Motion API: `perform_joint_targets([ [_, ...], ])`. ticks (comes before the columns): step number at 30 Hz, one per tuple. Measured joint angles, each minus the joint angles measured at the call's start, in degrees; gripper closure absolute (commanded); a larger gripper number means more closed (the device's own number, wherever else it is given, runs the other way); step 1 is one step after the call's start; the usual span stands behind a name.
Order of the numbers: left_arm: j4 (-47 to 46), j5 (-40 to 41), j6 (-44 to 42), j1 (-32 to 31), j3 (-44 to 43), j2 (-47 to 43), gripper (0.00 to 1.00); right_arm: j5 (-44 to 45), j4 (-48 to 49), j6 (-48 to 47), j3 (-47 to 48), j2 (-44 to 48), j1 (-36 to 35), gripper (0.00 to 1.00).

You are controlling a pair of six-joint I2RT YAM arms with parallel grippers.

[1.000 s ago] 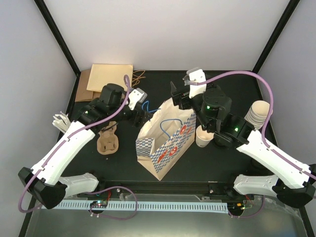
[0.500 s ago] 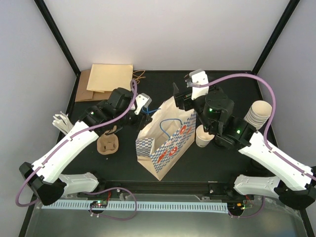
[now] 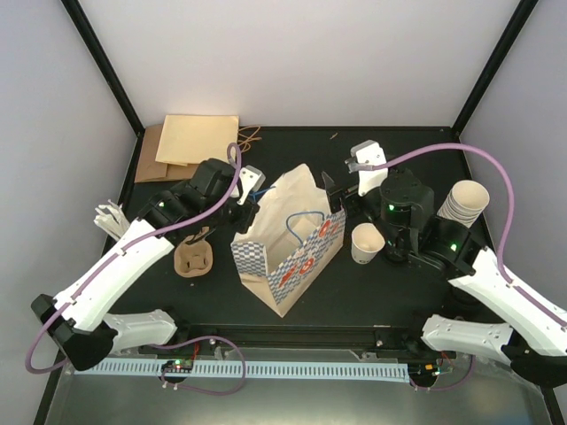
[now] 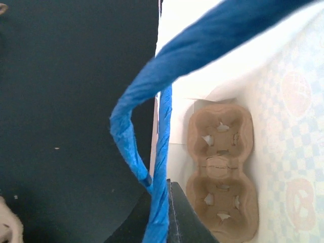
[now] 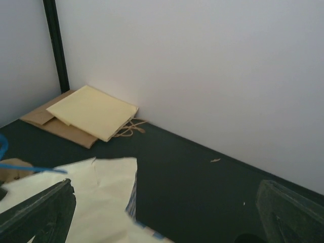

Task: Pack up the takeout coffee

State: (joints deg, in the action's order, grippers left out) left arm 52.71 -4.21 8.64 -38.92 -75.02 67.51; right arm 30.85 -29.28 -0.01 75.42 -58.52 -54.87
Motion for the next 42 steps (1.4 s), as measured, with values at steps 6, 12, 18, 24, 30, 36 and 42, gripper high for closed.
perform_joint_targets([
  [6,0.0,3.4,-0.7,1.4,-0.7,-0.8,0.98,-2.6,-7.0,4.8,0.0,1.2,0.0,0.0],
  [12,0.0,4.3,-1.0,3.0,-0.7,-0.9,0.99,-2.8,-12.3,11.9,0.0,0.1,0.0,0.0],
  [18,-0.3,4.2,-1.1,4.2,-0.7,-1.0,0.98,-6.1,-12.2,12.7,-3.0,3.7,0.0,0.0],
  [24,-0.5,4.2,-1.4,5.0,-0.7,-1.2,0.98,-6.4,-11.8,12.0,-3.9,6.4,0.0,0.0],
  [30,-0.7,4.2,-2.3,5.2,-0.7,-1.2,0.98,-8.4,-11.8,11.5,-3.9,6.5,0.0,0.0],
  [36,-1.4,4.2,-3.4,5.2,-0.7,-1.6,0.99,-13.2,-11.1,10.4,-4.6,6.9,0.0,0.0],
  [42,-2.3,4.2,-5.8,5.2,-1.3,-2.0,0.98,-16.6,-11.0,10.4,-4.4,6.8,0.0,0.0],
])
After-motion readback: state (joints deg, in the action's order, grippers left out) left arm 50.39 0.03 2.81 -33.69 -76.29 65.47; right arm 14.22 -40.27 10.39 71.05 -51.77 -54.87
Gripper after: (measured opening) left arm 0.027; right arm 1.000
